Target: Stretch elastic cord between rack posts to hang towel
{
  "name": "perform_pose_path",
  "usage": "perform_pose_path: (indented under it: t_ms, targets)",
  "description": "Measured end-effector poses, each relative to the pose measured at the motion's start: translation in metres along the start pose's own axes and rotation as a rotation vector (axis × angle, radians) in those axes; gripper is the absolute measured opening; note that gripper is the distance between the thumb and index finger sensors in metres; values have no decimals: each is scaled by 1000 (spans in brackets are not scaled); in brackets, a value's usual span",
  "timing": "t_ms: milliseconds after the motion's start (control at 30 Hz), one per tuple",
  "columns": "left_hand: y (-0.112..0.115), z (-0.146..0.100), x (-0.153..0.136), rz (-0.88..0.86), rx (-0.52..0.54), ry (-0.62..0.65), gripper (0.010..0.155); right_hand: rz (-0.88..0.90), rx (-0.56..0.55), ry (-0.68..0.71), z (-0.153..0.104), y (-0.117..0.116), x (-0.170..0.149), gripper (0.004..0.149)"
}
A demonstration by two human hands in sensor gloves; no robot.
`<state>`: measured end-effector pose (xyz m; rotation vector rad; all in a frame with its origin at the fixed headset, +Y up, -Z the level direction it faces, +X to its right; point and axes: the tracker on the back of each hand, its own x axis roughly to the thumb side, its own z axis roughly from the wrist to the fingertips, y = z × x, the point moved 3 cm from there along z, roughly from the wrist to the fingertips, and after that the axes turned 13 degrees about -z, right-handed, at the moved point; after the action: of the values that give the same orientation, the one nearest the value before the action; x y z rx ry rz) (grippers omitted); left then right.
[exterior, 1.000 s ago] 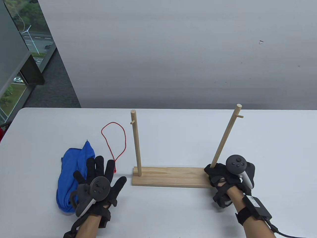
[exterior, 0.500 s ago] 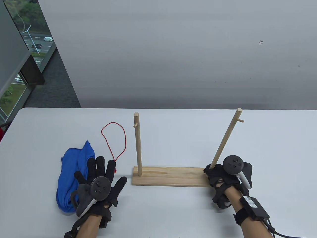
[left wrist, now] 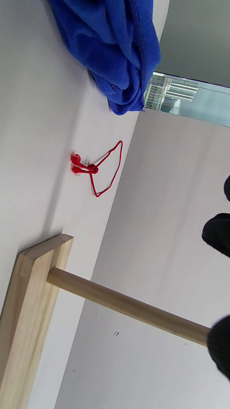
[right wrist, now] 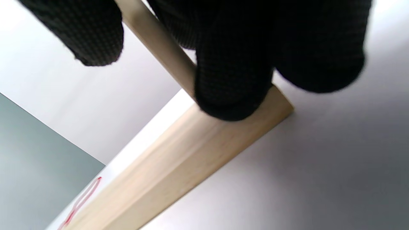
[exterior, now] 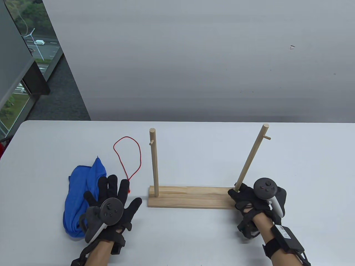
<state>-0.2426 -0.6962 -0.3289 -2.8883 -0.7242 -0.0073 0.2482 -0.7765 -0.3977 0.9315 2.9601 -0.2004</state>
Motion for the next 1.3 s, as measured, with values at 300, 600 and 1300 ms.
perform_pose_path:
  t_ms: [300, 600, 1300]
  targets:
    - [-14, 0, -6, -22, 105, -17, 64, -56, -146, 74, -49, 39, 1, 78]
    - [-28, 7, -8, -63, 65, -110, 50, -408, -284, 92, -70, 60, 4, 84]
    - [9, 145, 14, 227, -431, -406, 59, -463, -319, 65, -76, 70, 6, 83]
